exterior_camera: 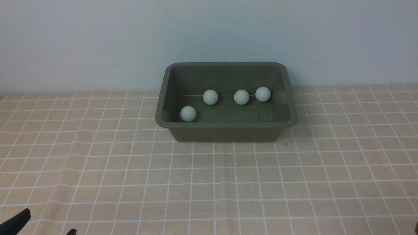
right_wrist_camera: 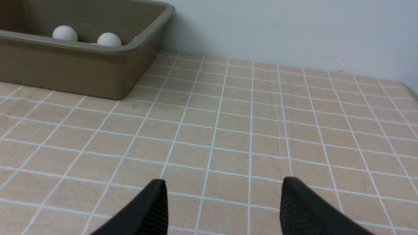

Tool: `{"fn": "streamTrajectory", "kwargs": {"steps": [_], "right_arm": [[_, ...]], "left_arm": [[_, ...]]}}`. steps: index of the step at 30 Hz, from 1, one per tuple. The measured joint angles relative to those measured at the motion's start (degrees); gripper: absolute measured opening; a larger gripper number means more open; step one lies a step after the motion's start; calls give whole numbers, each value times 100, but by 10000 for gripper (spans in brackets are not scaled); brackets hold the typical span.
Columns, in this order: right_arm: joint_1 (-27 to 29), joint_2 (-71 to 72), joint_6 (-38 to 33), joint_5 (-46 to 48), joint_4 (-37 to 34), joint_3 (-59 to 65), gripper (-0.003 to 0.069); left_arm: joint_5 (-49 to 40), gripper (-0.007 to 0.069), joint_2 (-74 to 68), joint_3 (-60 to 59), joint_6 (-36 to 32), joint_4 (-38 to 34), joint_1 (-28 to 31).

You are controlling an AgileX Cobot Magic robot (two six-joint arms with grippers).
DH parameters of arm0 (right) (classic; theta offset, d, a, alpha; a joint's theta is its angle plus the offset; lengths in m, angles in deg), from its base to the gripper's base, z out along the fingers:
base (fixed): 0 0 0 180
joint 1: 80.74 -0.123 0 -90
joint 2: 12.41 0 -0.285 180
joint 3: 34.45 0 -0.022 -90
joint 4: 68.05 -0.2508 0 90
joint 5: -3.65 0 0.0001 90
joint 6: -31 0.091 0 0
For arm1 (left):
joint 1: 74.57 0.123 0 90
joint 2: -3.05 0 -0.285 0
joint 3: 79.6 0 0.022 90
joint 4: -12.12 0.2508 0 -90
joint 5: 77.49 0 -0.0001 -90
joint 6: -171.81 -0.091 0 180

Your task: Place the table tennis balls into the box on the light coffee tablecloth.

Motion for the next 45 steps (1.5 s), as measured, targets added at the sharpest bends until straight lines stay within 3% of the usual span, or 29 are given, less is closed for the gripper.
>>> {"fn": "streamTrajectory", "kwargs": {"steps": [3, 6, 7, 9, 11, 12, 13, 16, 22, 31, 45], "right_arm": [[0, 0, 0, 0, 0, 0, 428], [0, 0, 11, 0, 0, 0, 428], [0, 0, 11, 0, 0, 0, 428], [0, 0, 11, 0, 0, 0, 428], [0, 0, 15, 0, 0, 0, 428], [0, 0, 15, 0, 0, 0, 428], [0, 0, 15, 0, 0, 0, 428], [0, 0, 15, 0, 0, 0, 428], [0, 0, 15, 0, 0, 0, 428], [0, 0, 15, 0, 0, 0, 428], [0, 0, 15, 0, 0, 0, 428]], "left_arm": [[29, 511, 0, 52, 58, 24, 0], [58, 511, 0, 68, 666, 560, 0], [58, 511, 0, 77, 1622, 1251, 0], [-26, 511, 0, 89, 2706, 2266, 0], [-265, 511, 0, 89, 4379, 3557, 0], [-333, 511, 0, 89, 4512, 3792, 0], [-600, 511, 0, 89, 5434, 4584, 0], [-829, 511, 0, 54, 6331, 5188, 0], [-713, 511, 0, -79, 6483, 5090, -62], [-659, 511, 0, -79, 5096, 4308, -456], [-573, 511, 0, -92, 5678, 4213, -250]]}}
